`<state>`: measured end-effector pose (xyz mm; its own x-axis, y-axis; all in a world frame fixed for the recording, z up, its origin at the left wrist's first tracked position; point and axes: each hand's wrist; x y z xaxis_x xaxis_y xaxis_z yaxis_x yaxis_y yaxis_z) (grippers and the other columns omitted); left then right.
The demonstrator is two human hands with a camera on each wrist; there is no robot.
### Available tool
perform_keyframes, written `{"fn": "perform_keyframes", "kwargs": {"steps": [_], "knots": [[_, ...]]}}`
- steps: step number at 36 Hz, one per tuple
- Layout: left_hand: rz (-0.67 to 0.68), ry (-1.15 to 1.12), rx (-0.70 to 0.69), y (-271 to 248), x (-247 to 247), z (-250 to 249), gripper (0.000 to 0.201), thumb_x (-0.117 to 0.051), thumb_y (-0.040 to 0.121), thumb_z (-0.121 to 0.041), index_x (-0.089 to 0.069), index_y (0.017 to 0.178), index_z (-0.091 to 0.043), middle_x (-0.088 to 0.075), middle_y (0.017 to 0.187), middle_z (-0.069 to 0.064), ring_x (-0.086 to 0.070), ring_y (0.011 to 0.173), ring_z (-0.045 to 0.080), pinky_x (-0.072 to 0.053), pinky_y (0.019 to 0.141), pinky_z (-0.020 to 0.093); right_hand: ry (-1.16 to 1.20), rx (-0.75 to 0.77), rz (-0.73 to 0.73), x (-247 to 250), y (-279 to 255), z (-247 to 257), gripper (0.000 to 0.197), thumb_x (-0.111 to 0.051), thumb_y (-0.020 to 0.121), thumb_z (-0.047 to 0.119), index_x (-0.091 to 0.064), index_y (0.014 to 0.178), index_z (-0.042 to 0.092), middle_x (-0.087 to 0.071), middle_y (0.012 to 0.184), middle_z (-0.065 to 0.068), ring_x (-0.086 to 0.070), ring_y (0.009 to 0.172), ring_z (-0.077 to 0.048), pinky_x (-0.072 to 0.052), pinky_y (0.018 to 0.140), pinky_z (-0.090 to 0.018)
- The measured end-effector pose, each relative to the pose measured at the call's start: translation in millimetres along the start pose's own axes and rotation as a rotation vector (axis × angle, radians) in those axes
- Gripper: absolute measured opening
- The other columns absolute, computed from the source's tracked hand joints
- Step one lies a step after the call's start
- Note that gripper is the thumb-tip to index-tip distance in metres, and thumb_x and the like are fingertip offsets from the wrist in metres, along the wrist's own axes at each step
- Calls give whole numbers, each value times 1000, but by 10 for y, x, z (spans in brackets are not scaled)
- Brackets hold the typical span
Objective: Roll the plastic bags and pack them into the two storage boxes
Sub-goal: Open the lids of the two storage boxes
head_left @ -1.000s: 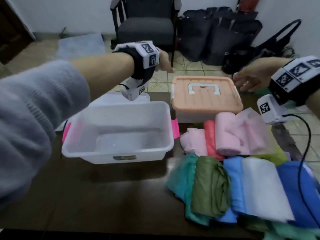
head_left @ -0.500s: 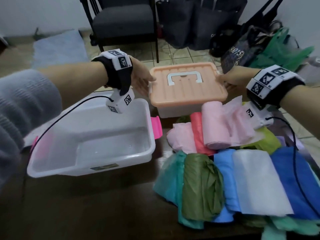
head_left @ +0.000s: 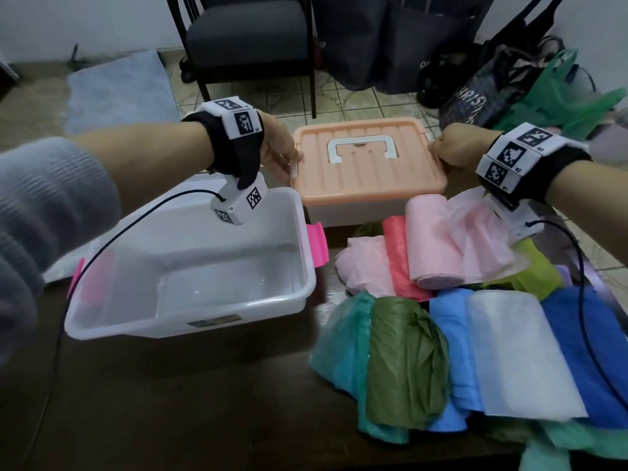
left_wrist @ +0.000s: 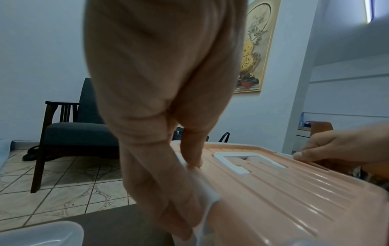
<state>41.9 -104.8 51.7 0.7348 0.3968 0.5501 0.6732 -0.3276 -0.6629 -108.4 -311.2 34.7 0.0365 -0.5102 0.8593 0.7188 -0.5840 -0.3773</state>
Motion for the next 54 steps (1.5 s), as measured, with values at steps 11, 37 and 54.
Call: {"fn": "perform_keyframes", "kwargs": {"steps": [11,37,54], "knots": [[0,-18,1,-41,33,43,32,-48,98,-14,-46,124,4,-60,87,14,-61,70,26,-57,57,34,-60,-38,38,-92,134,-105,34,-39,100,8,-51,125,-12,-55,124,-25,-61,93,-19,-44,50,-8],[-288,85,-219,191,55,146,17,-42,97,-8,-52,83,-5,-53,76,8,-55,64,17,-48,49,21,-57,733,-262,-261,-275,557,30,-63,89,26,-62,115,11,-61,107,-4,-51,85,-13,-36,68,-15],[-37,-452,0,150,48,83,66,-22,96,-59,-44,118,0,-58,92,19,-60,79,32,-53,61,44,-405,831,-143,-550,-501,938,26,-62,87,18,-58,112,9,-60,107,-6,-41,86,-13,-33,72,-25]]}}
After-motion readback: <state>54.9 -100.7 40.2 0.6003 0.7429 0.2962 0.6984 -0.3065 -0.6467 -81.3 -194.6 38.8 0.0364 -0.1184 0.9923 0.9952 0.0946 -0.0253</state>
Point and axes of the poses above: each hand's wrist, its own y-axis towards the middle knuckle, its own x-axis out of the back of the hand, z = x × y
